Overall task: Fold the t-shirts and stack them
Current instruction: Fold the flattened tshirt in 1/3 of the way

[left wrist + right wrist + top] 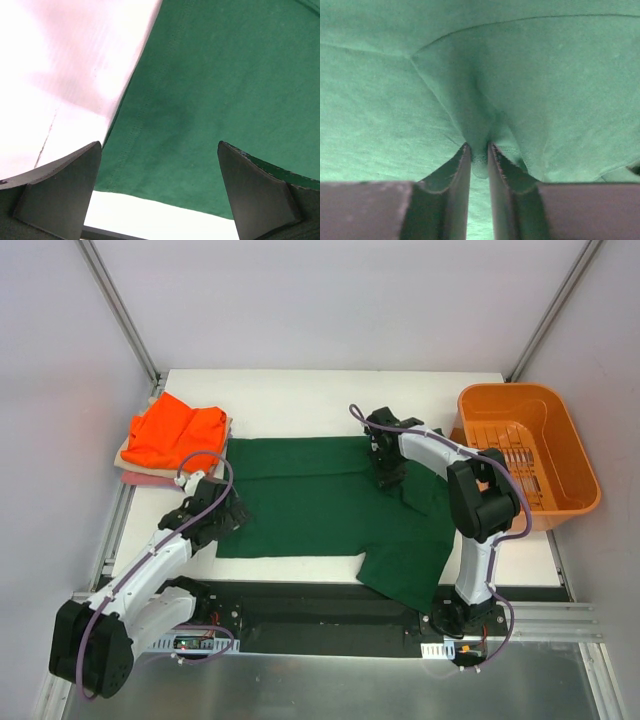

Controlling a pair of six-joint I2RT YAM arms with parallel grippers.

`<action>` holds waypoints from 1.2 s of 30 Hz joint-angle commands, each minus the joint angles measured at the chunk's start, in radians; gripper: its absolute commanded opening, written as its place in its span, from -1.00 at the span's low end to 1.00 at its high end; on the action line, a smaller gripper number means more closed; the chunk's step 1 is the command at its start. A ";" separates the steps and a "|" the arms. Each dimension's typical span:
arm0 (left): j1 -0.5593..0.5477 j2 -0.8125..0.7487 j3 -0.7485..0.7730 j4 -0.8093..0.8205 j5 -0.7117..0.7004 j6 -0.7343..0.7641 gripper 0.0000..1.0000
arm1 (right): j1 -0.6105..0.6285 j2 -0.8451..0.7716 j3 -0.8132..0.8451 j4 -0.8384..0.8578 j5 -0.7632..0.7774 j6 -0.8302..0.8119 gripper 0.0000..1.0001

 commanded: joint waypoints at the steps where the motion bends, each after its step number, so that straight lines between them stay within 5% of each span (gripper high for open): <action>1: 0.000 -0.038 -0.014 -0.048 -0.048 -0.020 0.98 | 0.007 -0.009 0.043 0.002 0.059 0.043 -0.69; 5: 0.000 -0.056 -0.018 -0.058 -0.057 -0.017 0.98 | 0.007 -0.018 0.061 -0.035 0.067 0.056 -0.99; 14: 0.000 -0.093 -0.018 -0.091 -0.076 -0.023 0.98 | 0.007 -0.038 0.115 -0.185 -0.114 0.206 -0.97; 18: 0.000 -0.092 -0.014 -0.114 -0.075 -0.033 0.98 | 0.010 -0.036 0.115 -0.168 -0.133 0.269 -0.81; 20: 0.000 -0.092 -0.015 -0.125 -0.088 -0.044 0.98 | 0.010 -0.041 0.118 -0.152 -0.136 0.290 -0.64; 23: 0.000 -0.095 -0.014 -0.153 -0.089 -0.059 0.98 | 0.010 -0.068 0.115 -0.139 -0.113 0.297 0.05; 30: 0.000 -0.112 -0.034 -0.233 -0.108 -0.151 0.98 | 0.010 -0.346 -0.093 -0.023 0.048 0.306 0.78; 36: 0.000 -0.138 -0.066 -0.251 -0.054 -0.184 0.90 | 0.011 -0.585 -0.388 0.020 0.171 0.362 0.90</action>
